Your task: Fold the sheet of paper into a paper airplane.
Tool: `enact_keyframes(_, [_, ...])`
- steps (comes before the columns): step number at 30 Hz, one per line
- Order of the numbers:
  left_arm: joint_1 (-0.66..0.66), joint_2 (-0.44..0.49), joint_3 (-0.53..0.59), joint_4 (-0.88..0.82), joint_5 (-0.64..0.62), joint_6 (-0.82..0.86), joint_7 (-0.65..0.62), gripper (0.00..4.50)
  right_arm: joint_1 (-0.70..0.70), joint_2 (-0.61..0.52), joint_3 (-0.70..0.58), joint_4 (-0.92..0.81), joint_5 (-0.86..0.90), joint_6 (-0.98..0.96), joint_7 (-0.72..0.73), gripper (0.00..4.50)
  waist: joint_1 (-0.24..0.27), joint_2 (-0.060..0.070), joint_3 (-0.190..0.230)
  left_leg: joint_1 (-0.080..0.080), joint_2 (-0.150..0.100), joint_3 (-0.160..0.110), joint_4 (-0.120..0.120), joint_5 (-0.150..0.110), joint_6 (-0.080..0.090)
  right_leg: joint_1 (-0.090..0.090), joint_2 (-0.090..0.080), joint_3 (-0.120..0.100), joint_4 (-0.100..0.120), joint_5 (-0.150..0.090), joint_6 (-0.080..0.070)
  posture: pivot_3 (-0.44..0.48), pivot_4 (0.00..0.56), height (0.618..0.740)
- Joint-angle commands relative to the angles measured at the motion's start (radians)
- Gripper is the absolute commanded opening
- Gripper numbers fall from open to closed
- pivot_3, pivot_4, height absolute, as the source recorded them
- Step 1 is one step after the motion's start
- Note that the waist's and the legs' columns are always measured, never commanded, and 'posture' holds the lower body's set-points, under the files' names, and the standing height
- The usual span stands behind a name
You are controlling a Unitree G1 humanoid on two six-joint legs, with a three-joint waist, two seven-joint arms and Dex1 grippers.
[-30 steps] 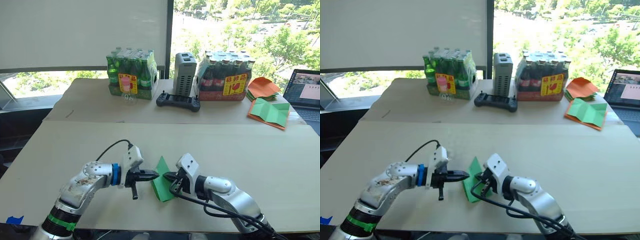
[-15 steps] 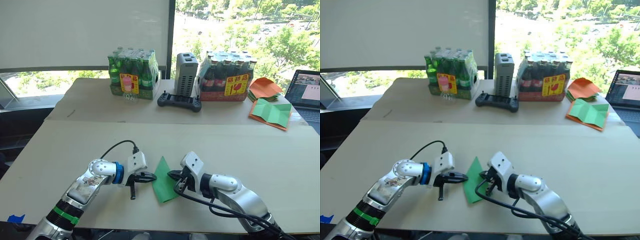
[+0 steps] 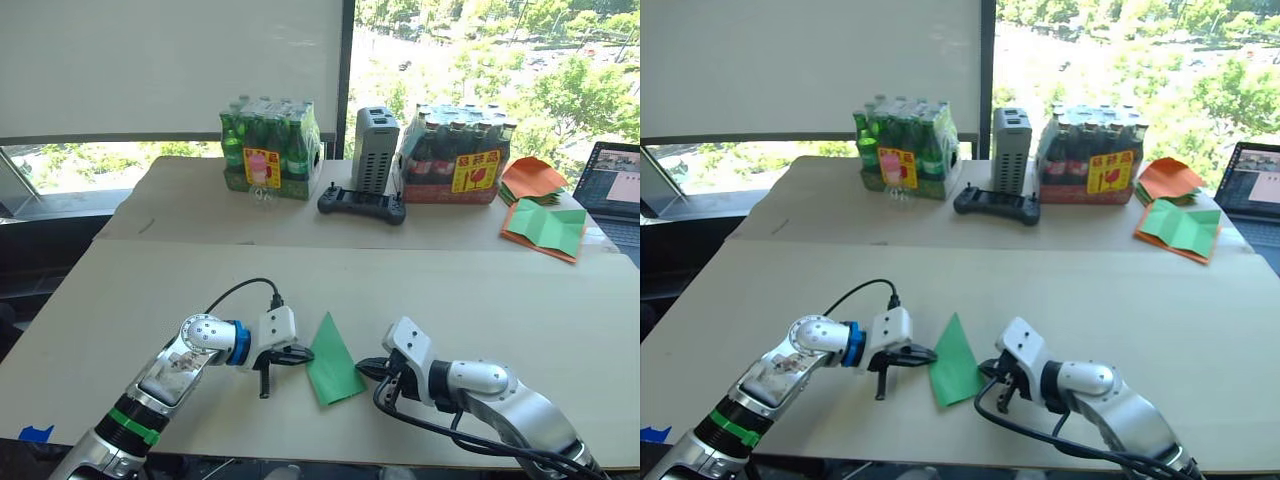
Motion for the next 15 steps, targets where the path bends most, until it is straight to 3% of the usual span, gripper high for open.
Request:
enact_keyframes(1, [-0.002, 0.001, -0.028, 0.030, 0.040, -0.010, -0.005, 0.04, 0.003, -0.007, -0.012, -0.015, 0.013, 0.002, 0.010, 0.00, 0.000, 0.000, 0.000, 0.000, 0.000, 0.000, 0.000, 0.000, 0.000, 0.000, 0.000, 0.000, 0.000, 0.000, 0.000, 0.000, 0.150, 0.675])
enact_keyframes(10, [-0.038, -0.002, -0.028, 0.079, 0.060, -0.051, -0.012, 0.04, 0.051, -0.060, 0.044, -0.060, 0.028, 0.063, 0.053, 0.00, 0.001, 0.000, 0.000, 0.000, 0.000, 0.000, 0.000, 0.000, 0.000, 0.000, 0.000, 0.000, 0.000, 0.000, 0.000, 0.000, 0.150, 0.675])
enact_keyframes(15, [-0.048, -0.005, -0.035, 0.097, 0.069, -0.073, -0.021, 0.04, 0.043, -0.033, 0.064, -0.074, 0.038, 0.070, 0.038, 0.00, 0.000, -0.001, 0.000, 0.000, 0.000, 0.000, 0.000, 0.000, 0.000, 0.000, 0.000, 0.000, 0.000, 0.000, 0.000, 0.000, 0.150, 0.675])
